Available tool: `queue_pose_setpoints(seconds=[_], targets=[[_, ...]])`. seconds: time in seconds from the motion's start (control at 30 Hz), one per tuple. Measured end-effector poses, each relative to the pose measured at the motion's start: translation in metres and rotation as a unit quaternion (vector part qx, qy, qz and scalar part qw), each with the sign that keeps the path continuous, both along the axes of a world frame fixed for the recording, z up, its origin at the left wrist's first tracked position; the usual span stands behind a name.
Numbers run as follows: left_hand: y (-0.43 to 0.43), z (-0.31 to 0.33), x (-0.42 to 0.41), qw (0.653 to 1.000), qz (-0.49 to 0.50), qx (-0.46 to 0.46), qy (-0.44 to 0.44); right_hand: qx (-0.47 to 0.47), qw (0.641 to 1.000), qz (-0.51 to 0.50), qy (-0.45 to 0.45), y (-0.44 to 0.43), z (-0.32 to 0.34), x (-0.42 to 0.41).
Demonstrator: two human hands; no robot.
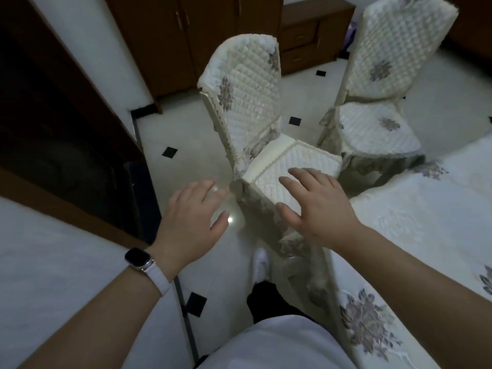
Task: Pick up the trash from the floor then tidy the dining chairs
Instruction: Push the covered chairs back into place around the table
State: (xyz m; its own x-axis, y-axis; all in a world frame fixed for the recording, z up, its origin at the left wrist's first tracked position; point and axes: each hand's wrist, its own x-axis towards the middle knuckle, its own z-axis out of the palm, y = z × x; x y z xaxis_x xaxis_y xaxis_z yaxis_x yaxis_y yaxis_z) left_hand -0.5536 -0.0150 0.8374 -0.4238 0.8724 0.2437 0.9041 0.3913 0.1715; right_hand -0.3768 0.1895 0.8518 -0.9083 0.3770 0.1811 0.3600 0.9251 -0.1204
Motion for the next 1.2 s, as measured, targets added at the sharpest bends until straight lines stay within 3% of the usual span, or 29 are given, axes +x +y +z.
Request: queue_pose_setpoints(seconds=[0.27,0.5,0.87,1.2], targets=[[0.071,0.008,-0.121,0.995,0.059,-0.074,-0.007,-0.028,0.998,0.05,-0.002,0.08,-0.018,-0.15],[0.128,0.031,-0.216,0.994,0.087,-0.065,-0.004,-0.001,0.994,0.107,0.0,0.152,-0.002,-0.253],[0.171,0.008,-0.376,0.998,0.057,-0.036,0.005,-0.001,0.998,0.068,0.005,0.182,0.003,-0.405],[0.184,-0.007,-0.594,0.999,0.003,0.002,-0.037,0.038,0.999,-0.008,-0.025,0.178,0.012,-0.587]])
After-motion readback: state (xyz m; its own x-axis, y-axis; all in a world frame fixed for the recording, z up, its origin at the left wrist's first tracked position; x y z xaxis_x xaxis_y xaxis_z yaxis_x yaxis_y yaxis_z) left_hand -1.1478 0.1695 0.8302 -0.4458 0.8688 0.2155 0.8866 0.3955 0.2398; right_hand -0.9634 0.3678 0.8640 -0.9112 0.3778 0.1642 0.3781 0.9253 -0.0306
